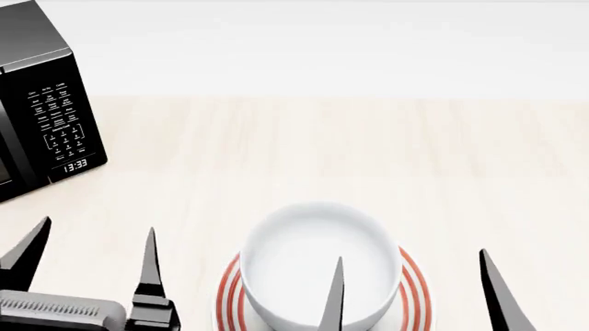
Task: Pick up the white bowl and put it on the plate.
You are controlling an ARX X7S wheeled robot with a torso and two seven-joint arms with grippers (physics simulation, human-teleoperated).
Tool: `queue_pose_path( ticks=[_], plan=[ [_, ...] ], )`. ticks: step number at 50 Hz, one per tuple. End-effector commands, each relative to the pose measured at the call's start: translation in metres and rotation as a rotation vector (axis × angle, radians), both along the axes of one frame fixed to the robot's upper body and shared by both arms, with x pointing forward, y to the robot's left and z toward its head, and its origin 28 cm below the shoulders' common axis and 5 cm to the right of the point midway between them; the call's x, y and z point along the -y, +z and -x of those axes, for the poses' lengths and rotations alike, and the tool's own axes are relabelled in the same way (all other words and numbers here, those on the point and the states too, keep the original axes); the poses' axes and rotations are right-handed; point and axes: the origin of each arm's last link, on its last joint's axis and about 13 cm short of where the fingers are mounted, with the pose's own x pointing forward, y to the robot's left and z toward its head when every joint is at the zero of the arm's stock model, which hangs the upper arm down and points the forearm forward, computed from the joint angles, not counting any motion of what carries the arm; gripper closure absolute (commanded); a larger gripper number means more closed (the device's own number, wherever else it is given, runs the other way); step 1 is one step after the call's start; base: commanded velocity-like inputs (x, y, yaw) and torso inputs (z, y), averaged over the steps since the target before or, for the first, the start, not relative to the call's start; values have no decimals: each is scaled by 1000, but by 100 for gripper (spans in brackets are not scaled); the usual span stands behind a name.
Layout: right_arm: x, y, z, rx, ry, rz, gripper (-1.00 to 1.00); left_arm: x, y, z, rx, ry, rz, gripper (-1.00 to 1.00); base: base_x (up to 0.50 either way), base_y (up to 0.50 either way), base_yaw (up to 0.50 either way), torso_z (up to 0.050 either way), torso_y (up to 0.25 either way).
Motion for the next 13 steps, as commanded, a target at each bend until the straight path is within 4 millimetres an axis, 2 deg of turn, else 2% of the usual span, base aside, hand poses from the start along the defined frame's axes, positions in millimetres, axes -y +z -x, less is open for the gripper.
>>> queue_pose_path(
  ticks=[1, 13],
  plan=[
    [0, 8, 7, 47, 17, 11, -100, -3, 3, 27, 88, 12, -2, -100, 0, 0, 0, 0, 0],
    [-2, 19, 13, 95, 40, 25, -100, -1, 17, 52, 152, -10, 20, -100, 0, 0, 0, 0, 0]
  ],
)
